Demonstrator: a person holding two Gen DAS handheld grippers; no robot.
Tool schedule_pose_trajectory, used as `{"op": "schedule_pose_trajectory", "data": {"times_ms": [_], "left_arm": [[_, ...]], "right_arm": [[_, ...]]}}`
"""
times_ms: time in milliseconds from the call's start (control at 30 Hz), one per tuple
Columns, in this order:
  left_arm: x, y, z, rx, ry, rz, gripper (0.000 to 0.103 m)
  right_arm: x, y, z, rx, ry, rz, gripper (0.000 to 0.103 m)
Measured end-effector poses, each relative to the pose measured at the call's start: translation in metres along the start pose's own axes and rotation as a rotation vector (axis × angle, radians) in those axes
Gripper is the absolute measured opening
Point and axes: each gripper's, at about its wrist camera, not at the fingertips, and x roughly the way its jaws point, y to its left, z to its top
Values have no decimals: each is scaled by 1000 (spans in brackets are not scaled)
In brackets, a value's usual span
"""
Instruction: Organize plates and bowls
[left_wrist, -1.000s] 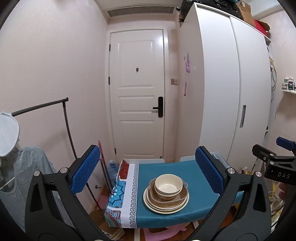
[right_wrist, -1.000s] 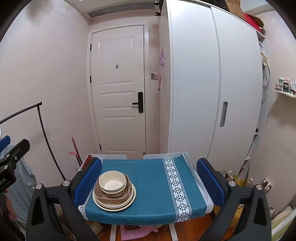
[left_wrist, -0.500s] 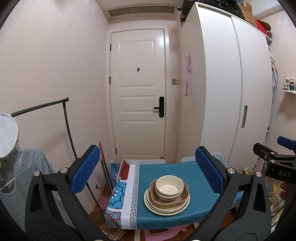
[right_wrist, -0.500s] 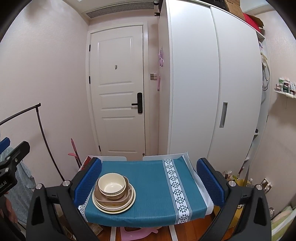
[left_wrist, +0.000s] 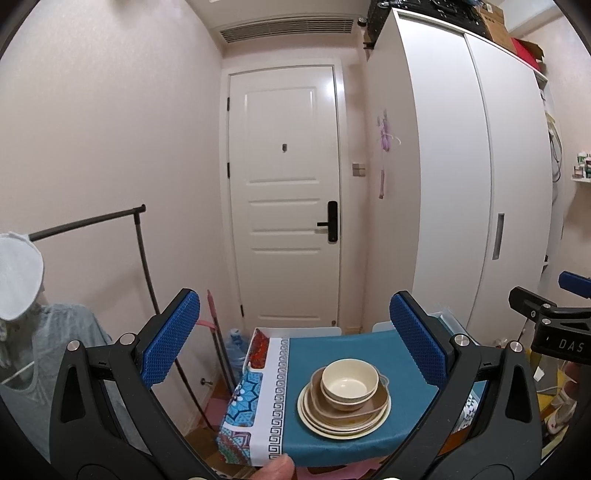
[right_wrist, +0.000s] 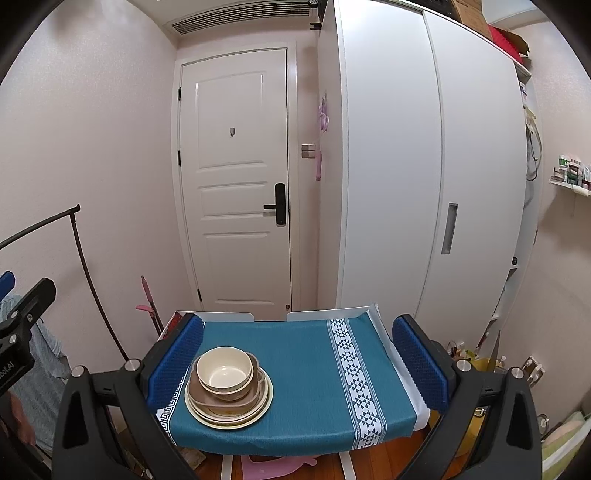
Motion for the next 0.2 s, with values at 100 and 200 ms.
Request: {"op": "schedule_pose_trajectory", "data": {"times_ms": [100,200], "left_arm": [[4,-1,1,9,-5,3,103],[6,-2,1,16,-13,7,103]], "right_arm": [[1,0,-1,0,1,0,102],[5,2,0,2,3,-2,102]]}}
